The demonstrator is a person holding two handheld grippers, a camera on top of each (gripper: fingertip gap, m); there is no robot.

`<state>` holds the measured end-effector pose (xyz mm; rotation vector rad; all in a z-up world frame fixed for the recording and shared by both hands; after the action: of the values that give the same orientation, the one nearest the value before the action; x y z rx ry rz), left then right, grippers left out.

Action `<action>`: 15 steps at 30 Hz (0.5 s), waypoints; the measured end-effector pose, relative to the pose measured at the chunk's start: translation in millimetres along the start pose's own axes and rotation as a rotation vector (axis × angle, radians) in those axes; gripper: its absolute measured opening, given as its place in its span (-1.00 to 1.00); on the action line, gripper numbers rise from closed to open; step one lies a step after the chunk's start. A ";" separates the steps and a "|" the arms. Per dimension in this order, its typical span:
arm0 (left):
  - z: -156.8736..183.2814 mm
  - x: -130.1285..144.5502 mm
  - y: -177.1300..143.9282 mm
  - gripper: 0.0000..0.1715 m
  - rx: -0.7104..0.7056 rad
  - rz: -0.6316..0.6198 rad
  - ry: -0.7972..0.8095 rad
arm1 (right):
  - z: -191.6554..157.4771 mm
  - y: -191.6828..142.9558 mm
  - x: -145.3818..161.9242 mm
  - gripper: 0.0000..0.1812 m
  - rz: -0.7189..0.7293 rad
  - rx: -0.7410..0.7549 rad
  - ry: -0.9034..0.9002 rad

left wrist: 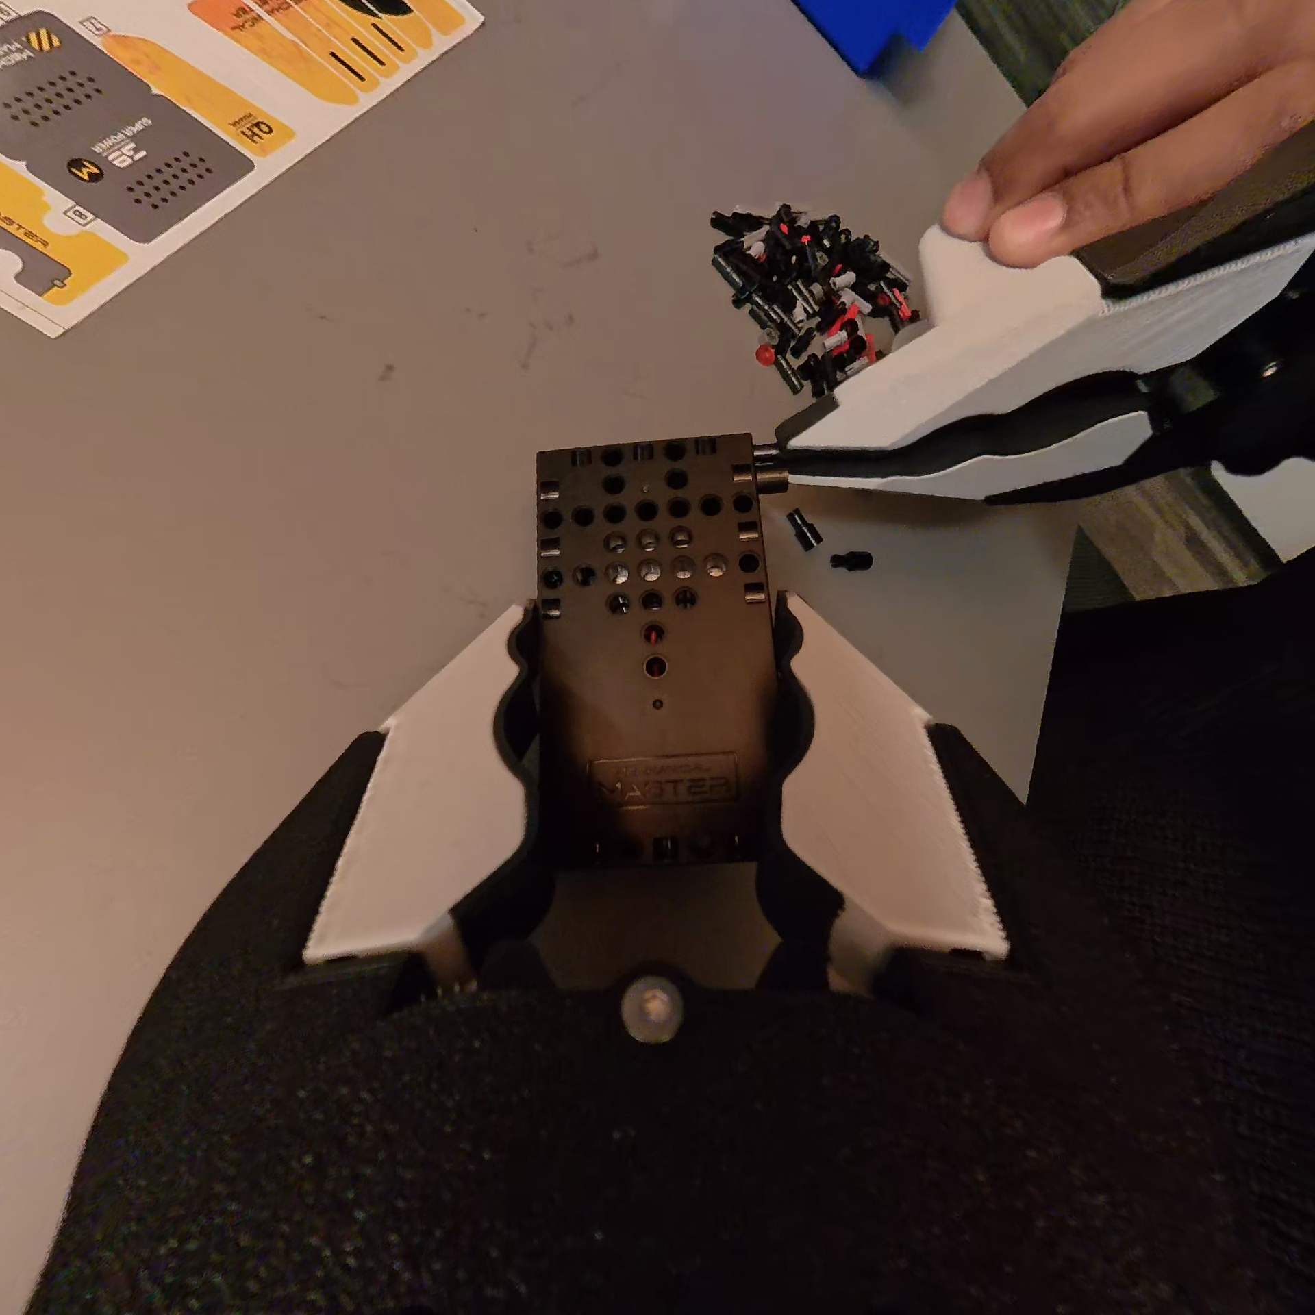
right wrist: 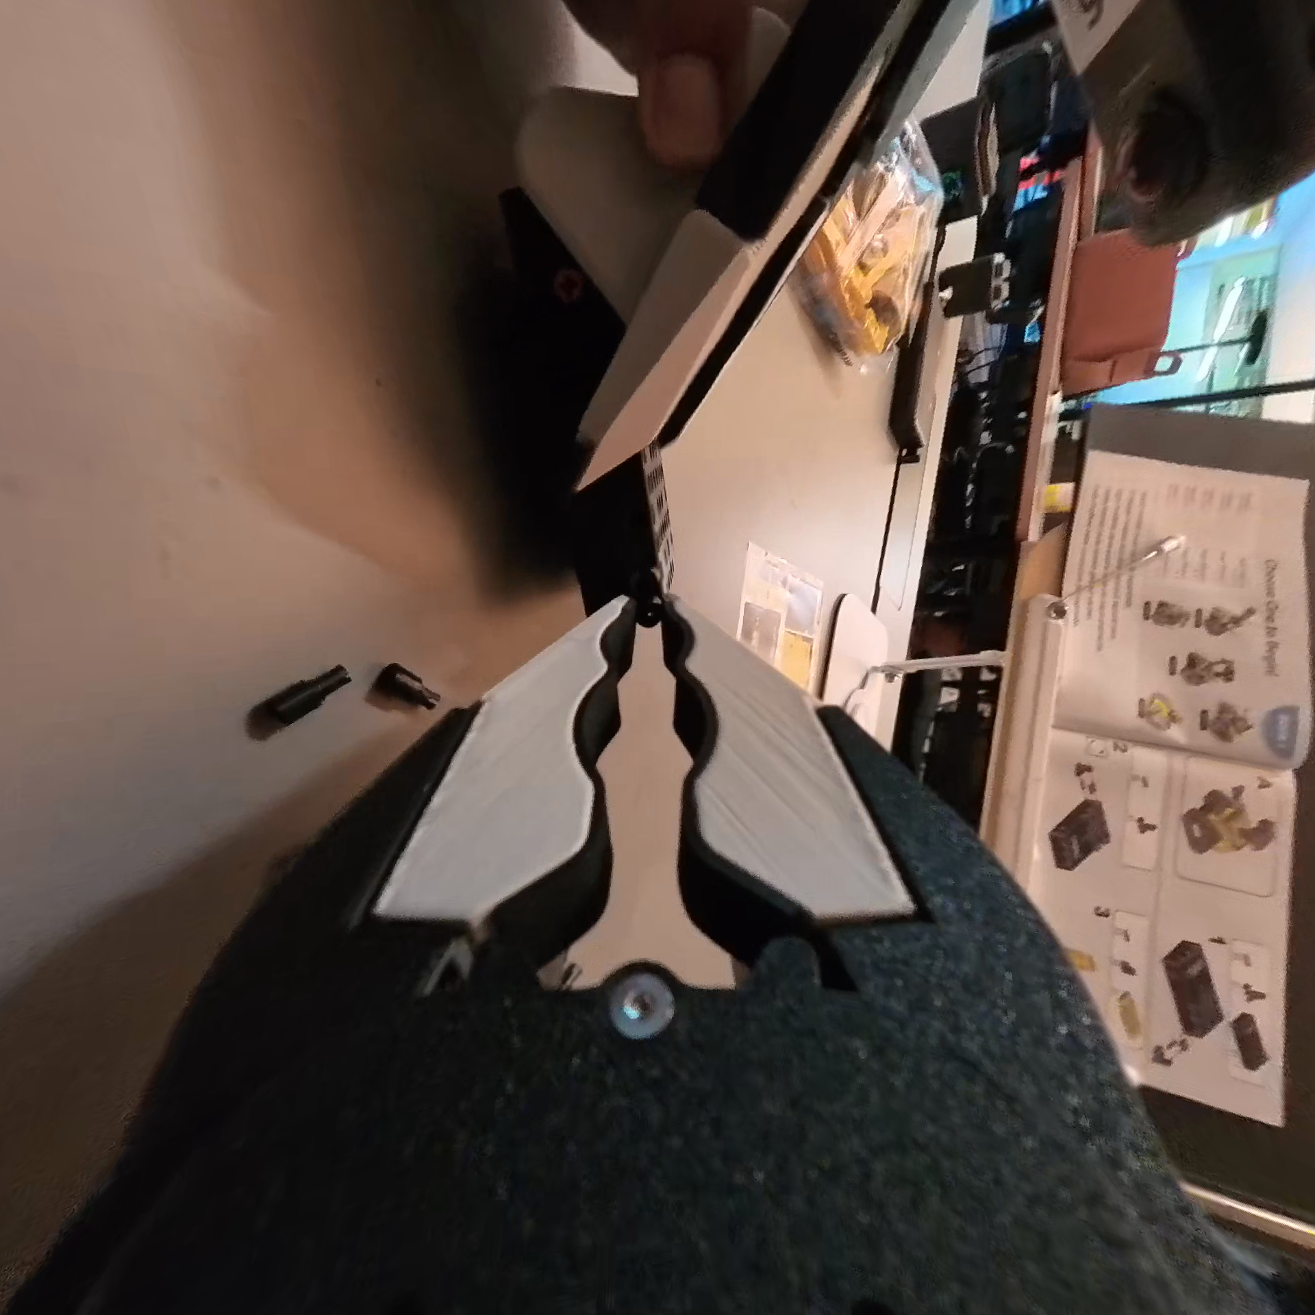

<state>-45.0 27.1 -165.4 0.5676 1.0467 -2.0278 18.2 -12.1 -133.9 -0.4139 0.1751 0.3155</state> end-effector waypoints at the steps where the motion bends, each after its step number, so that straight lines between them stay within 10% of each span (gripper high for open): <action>1: -0.1 -0.1 -0.1 -0.24 0.003 0.001 -0.001 | -0.1 0.0 0.4 -0.92 0.011 0.007 -0.022; 5: -0.6 -0.5 -0.6 -0.24 0.006 0.007 -0.011 | 0.2 1.1 0.9 -0.92 0.007 0.037 -0.048; 11: -0.1 -0.1 0.3 -0.24 -0.015 -0.005 0.010 | 2.6 1.9 3.3 -0.92 -0.080 -0.039 0.370; 15: -0.2 -0.2 0.1 -0.24 -0.008 -0.002 0.004 | -1.9 6.5 3.7 -0.92 -0.051 0.063 0.195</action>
<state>-44.7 27.2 -165.4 0.5670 1.0574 -2.0241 19.3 -6.3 -138.9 -0.3856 0.3635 0.2187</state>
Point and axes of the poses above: each gripper's, where its closed fingertips meet, y out along the fingers, x out of its underside, z = x × y across the jaws, the point moved 3 cm from there along -y, back along the fingers, and after that the axes turned 12 degrees about x, right-handed, at the moved point
